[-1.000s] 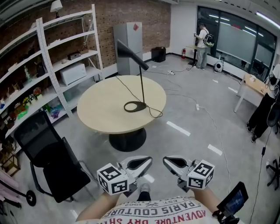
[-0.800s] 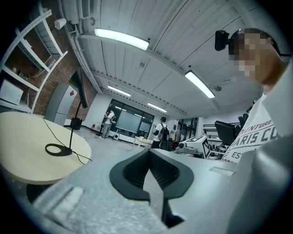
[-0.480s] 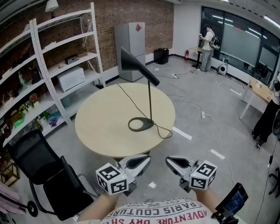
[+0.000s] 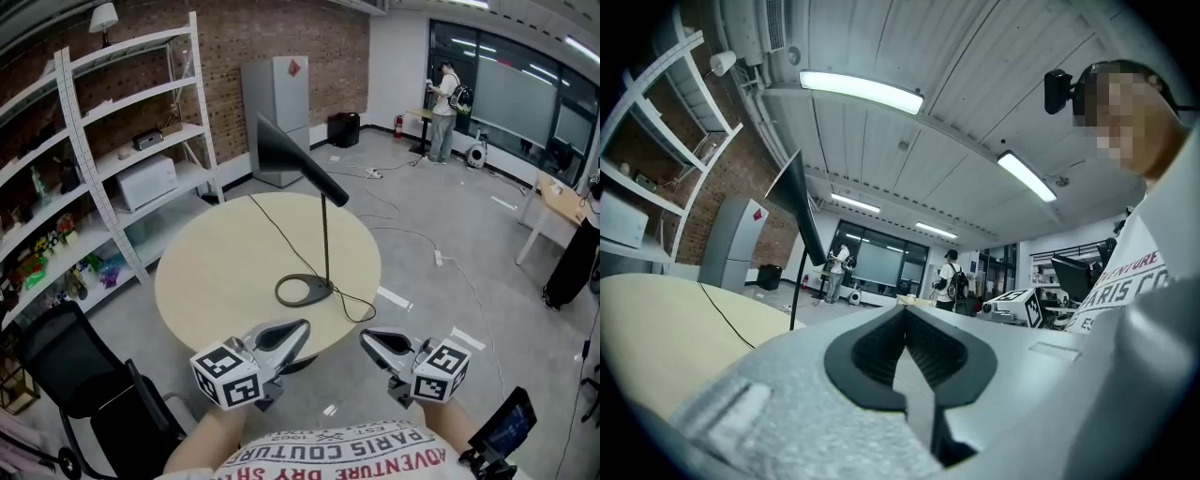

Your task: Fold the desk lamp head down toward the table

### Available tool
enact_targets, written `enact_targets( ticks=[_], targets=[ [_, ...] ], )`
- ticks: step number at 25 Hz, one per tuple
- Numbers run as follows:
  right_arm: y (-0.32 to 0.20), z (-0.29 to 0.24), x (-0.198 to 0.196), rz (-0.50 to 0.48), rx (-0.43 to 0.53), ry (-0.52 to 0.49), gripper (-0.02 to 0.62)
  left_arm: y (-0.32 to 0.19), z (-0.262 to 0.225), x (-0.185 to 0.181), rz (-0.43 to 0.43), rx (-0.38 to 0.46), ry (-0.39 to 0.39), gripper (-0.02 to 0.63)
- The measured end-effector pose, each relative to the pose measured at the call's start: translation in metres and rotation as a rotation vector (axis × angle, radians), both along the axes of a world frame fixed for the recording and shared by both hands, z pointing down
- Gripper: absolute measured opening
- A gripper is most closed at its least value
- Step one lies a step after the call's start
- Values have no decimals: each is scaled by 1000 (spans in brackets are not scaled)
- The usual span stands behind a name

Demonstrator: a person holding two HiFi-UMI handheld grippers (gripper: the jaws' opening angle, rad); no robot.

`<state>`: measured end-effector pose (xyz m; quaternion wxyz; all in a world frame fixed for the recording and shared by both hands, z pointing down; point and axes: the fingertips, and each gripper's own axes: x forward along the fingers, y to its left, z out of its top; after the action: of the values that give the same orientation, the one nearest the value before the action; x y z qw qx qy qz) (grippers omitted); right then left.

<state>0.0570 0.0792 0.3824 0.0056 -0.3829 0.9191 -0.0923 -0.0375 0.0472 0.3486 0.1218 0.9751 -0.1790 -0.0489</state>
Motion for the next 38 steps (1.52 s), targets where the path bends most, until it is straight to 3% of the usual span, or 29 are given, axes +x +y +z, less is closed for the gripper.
enact_targets(
  ticks=[10, 20, 25, 33, 38],
  targets=[
    [-40, 19, 17, 8, -13, -38, 0, -41, 16, 4, -51, -24, -33, 2],
    [-121, 28, 34, -27, -34, -50, 0, -117, 7, 4, -128, -10, -27, 2],
    [-163, 26, 39, -57, -36, -51, 0, -163, -21, -4, -160, 13, -4, 48],
    [-198, 17, 40, -92, -38, -34, 0, -211, -80, -30, -229, 115, 24, 125],
    [-225, 10, 43, -119, -42, -37, 0, -243, -109, -38, -285, 172, -3, 147]
  ],
)
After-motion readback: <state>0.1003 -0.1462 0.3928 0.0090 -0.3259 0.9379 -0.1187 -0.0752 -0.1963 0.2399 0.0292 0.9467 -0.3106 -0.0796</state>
